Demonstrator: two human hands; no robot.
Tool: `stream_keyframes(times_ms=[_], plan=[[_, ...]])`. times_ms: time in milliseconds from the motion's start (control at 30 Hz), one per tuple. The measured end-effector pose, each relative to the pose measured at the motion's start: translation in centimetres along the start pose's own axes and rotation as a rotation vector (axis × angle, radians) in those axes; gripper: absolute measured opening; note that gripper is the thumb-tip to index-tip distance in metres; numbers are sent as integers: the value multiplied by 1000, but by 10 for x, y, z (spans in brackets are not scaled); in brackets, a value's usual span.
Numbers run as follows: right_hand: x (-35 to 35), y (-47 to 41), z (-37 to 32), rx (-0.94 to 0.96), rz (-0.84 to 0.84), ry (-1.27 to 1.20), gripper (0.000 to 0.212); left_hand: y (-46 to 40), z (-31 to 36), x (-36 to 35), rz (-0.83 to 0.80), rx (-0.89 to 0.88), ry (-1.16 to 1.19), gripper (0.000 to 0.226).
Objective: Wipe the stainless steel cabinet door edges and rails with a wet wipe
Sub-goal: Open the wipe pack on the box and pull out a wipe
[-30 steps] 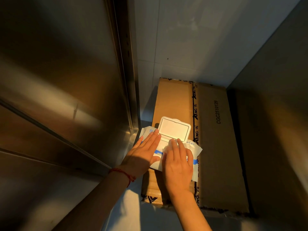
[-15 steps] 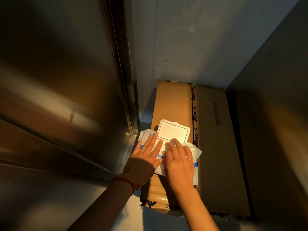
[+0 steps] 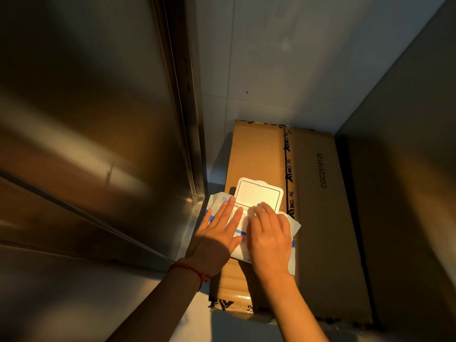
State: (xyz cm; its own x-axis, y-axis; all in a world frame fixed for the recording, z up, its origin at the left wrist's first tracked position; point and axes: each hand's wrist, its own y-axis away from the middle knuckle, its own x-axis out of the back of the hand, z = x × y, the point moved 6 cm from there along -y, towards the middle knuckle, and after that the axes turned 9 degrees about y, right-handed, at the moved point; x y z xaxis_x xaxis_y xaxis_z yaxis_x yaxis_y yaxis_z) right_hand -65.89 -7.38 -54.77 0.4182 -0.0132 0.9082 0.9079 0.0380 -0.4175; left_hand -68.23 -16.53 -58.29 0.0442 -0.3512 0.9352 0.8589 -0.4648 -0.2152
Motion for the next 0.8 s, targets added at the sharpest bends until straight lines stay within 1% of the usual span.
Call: stream_keyframes(times_ms=[167, 300, 500, 700, 800], plan=[[-2, 4, 2, -24, -129, 95, 60, 0, 3, 7, 2, -20, 4, 68], [0, 1, 2, -25, -138, 106, 49, 0, 4, 8, -16, -23, 17, 66], [9, -8, -1, -12, -32, 74, 40, 0, 4, 5, -71, 4, 19, 68], [18, -8, -3, 12, 24, 10, 35, -3, 4, 1, -126, 15, 25, 70], [28, -8, -5, 3, 136, -30, 18, -3, 1, 0, -138, 35, 71, 72]])
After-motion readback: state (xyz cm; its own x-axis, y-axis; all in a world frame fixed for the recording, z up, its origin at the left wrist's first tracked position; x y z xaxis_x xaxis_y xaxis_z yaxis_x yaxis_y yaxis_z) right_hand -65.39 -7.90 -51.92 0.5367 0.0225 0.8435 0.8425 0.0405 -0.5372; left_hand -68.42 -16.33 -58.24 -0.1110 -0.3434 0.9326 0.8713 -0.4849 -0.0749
